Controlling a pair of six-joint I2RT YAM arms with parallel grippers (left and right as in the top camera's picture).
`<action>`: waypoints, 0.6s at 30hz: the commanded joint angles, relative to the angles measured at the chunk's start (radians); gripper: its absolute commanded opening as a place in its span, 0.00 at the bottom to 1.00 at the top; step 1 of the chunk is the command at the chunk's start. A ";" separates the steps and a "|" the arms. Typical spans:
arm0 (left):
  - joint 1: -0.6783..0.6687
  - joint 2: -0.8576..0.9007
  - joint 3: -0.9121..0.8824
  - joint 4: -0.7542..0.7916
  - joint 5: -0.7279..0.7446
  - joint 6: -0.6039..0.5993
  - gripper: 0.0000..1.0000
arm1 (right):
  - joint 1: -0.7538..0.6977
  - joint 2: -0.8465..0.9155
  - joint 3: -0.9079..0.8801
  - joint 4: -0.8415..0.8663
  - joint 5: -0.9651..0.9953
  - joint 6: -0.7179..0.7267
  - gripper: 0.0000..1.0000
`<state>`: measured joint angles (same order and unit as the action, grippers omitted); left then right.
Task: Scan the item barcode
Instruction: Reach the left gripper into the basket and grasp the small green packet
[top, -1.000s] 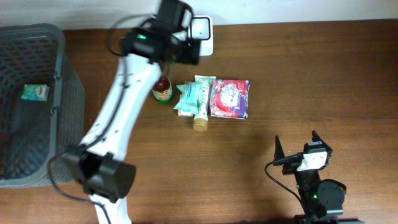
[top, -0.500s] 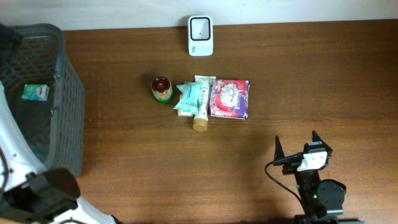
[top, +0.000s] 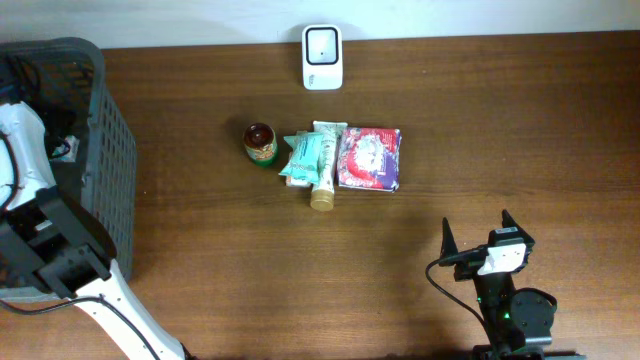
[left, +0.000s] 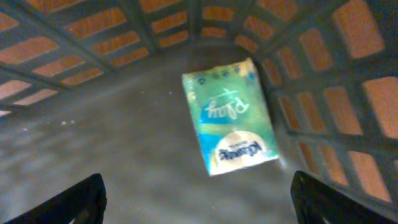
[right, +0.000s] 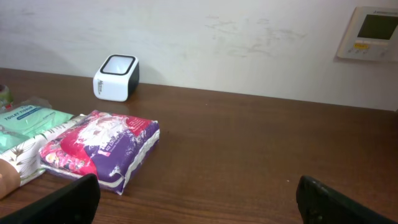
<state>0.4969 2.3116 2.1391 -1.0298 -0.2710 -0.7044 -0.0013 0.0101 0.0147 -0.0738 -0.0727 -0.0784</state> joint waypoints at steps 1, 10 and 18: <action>0.006 0.056 0.005 0.024 0.021 -0.044 0.90 | -0.006 -0.005 -0.009 0.000 0.001 0.004 0.99; 0.013 0.071 0.010 0.019 0.053 -0.024 0.74 | -0.006 -0.005 -0.009 0.000 0.001 0.004 0.99; 0.012 -0.235 0.010 -0.259 0.074 -0.021 0.18 | -0.006 -0.005 -0.009 0.000 0.001 0.004 0.99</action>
<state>0.5037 2.2368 2.1387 -1.2060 -0.2070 -0.7311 -0.0013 0.0101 0.0147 -0.0734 -0.0731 -0.0788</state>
